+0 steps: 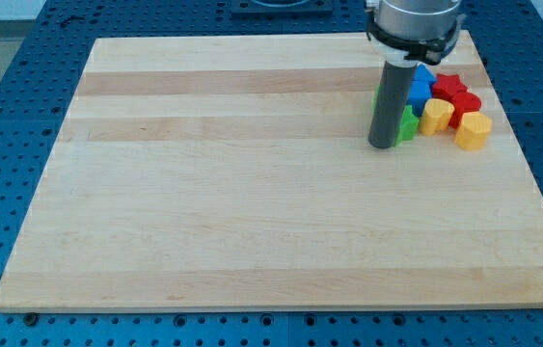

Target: Move your arm towards top center

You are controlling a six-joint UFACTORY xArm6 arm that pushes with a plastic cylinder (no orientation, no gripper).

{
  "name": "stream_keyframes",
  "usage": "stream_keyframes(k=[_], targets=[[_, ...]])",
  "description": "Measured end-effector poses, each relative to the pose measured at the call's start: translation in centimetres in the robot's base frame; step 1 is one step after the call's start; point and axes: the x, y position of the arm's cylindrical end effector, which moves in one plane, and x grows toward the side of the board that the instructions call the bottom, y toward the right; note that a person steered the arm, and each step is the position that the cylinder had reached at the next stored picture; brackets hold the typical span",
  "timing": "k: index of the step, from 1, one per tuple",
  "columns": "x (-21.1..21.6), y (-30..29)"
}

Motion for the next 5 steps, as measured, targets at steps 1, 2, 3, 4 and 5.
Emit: stream_keyframes(k=[1, 2, 3, 4, 5], targets=[[-0.2, 1.0], [-0.6, 1.3], [-0.8, 1.4], [0.1, 1.4], [3.2, 1.4]])
